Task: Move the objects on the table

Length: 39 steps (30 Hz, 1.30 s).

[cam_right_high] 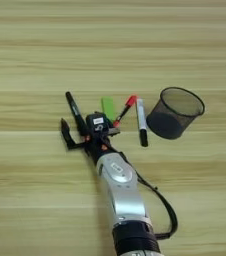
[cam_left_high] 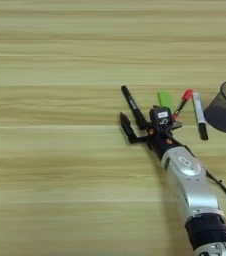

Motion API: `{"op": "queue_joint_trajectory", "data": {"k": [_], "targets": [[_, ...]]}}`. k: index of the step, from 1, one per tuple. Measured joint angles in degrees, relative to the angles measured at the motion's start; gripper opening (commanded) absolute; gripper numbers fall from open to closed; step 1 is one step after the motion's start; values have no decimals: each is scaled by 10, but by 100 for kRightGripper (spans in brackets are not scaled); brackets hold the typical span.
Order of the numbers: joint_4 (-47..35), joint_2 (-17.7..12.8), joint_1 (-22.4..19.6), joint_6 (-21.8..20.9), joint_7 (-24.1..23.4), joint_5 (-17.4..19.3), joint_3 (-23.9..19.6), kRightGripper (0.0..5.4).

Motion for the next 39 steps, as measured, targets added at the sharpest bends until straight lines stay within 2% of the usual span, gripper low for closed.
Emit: {"op": "queue_joint_trajectory", "data": {"k": [22, 26, 39], "targets": [[55, 0, -27, -17, 11, 2, -6, 538], [63, 3, -33, -16, 23, 13, -7, 503], [78, 3, -44, -17, 28, 13, -7, 362]]}}
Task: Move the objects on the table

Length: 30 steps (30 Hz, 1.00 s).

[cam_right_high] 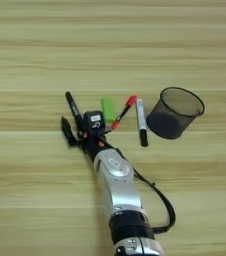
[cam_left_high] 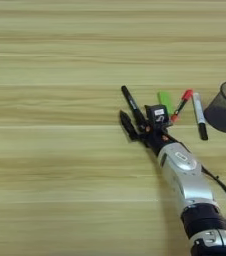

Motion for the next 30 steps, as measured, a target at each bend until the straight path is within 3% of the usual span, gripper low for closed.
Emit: {"op": "queue_joint_trajectory", "data": {"k": [6, 19, 30], "targets": [[0, 0, 0, 1, 4, 0, 3, 303], [-11, 2, 0, 19, 7, -1, 15, 107], [-48, 43, -3, 72, 12, -4, 68, 104]]}}
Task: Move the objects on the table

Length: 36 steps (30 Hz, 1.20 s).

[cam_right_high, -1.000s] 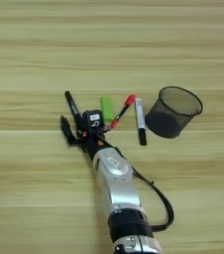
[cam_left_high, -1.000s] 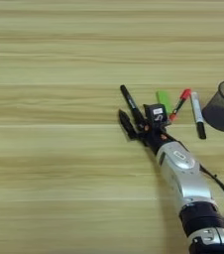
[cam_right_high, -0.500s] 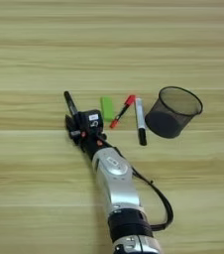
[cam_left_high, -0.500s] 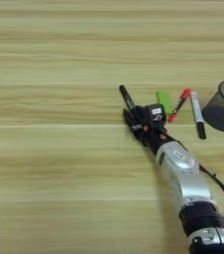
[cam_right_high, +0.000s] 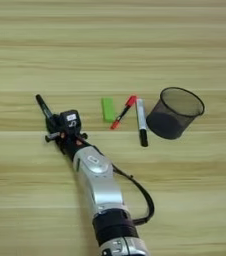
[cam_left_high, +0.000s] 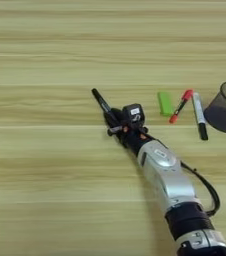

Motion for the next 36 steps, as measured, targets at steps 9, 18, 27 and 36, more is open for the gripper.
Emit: {"op": "queue_joint_trajectory", "data": {"k": [9, 18, 27, 36], "targets": [[29, 34, -36, 17, -12, -16, 28, 104], [61, 45, -55, 3, -24, -19, 22, 141], [69, 47, -59, -10, -44, -37, 23, 240], [57, 43, -47, -19, -46, -46, 22, 333]]}}
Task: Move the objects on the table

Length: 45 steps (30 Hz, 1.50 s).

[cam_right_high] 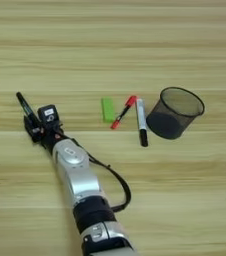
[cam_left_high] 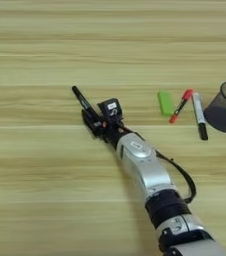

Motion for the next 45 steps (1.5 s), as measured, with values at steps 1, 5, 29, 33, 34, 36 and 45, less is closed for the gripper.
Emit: {"op": "queue_joint_trajectory", "data": {"k": [1, 5, 29, 33, 34, 36, 45], "targets": [[0, 0, 1, -2, 0, 0, -1, 345], [-2, -2, 4, -6, 0, 0, -4, 385], [-61, -9, 9, -30, 3, 15, -28, 537], [-62, -9, 9, -30, 3, 15, -29, 537], [-62, -9, 9, -30, 2, 15, -29, 537], [-62, -9, 9, -30, 2, 15, -30, 537], [-71, -25, 5, -30, -13, 27, -73, 537]]}}
